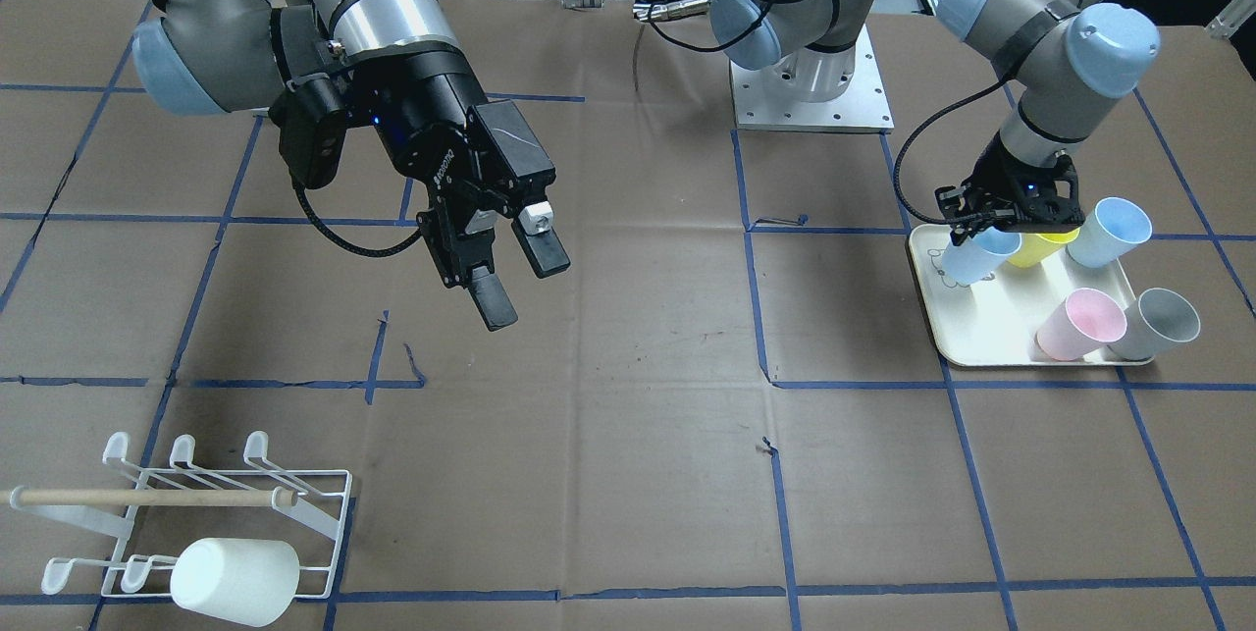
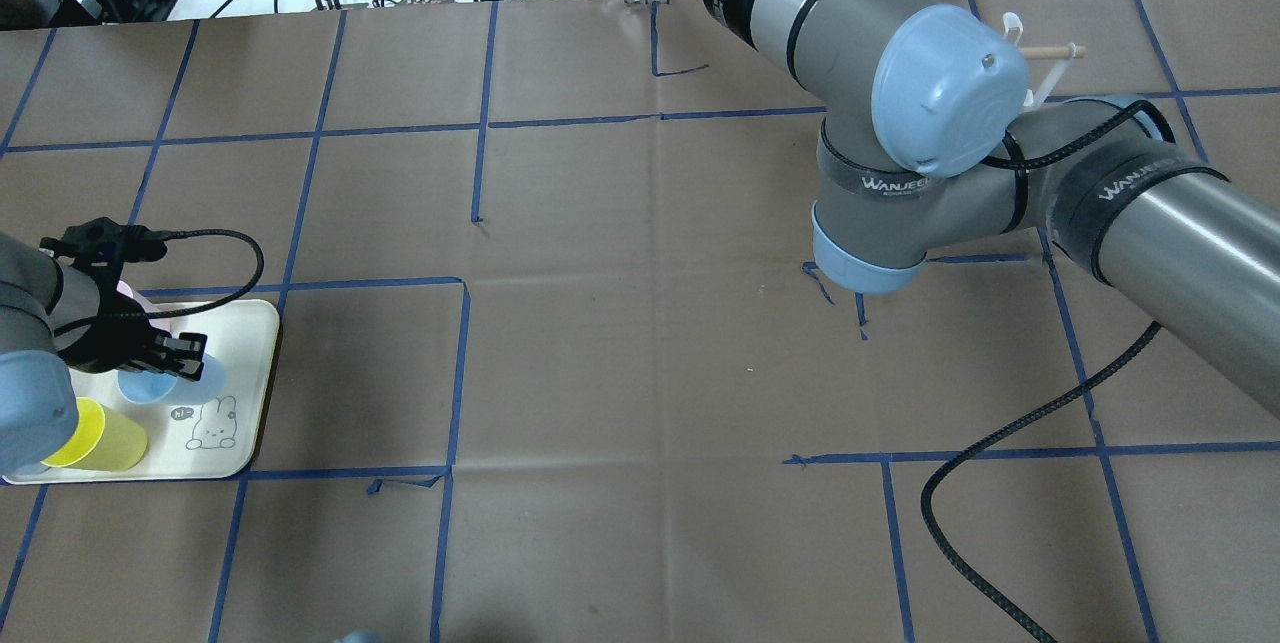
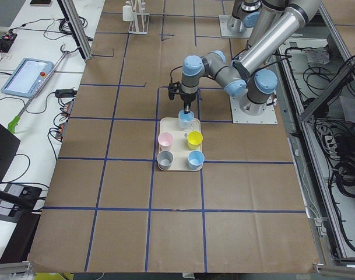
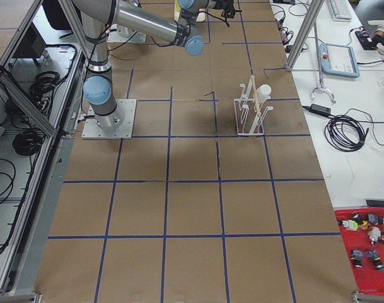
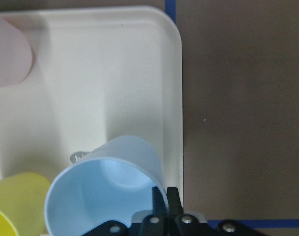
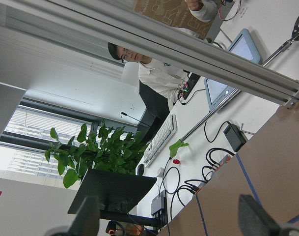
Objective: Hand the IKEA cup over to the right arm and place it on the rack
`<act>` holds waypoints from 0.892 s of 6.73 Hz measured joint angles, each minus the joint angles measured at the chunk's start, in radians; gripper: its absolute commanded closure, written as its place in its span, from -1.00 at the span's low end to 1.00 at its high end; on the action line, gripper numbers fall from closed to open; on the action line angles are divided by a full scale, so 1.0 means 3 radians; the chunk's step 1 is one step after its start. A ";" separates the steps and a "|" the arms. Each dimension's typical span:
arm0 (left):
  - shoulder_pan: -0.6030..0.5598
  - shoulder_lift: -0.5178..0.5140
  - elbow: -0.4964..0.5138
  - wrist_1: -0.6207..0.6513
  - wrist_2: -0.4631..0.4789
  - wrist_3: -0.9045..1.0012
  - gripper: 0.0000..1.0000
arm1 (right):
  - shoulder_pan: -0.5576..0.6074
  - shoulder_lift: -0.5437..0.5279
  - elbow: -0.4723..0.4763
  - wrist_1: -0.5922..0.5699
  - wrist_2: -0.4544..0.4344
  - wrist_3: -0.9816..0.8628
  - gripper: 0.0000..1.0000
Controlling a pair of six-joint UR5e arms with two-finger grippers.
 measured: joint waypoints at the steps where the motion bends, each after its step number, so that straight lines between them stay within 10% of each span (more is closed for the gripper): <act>1: -0.0047 -0.0033 0.0355 -0.0284 -0.0040 -0.0001 1.00 | 0.0004 0.0002 0.0001 0.0001 0.0000 0.0028 -1.00; 6: -0.0391 -0.0704 0.1839 -0.0951 -0.0712 0.0050 1.00 | 0.0007 0.0004 0.0004 0.0005 -0.0004 0.0043 -1.00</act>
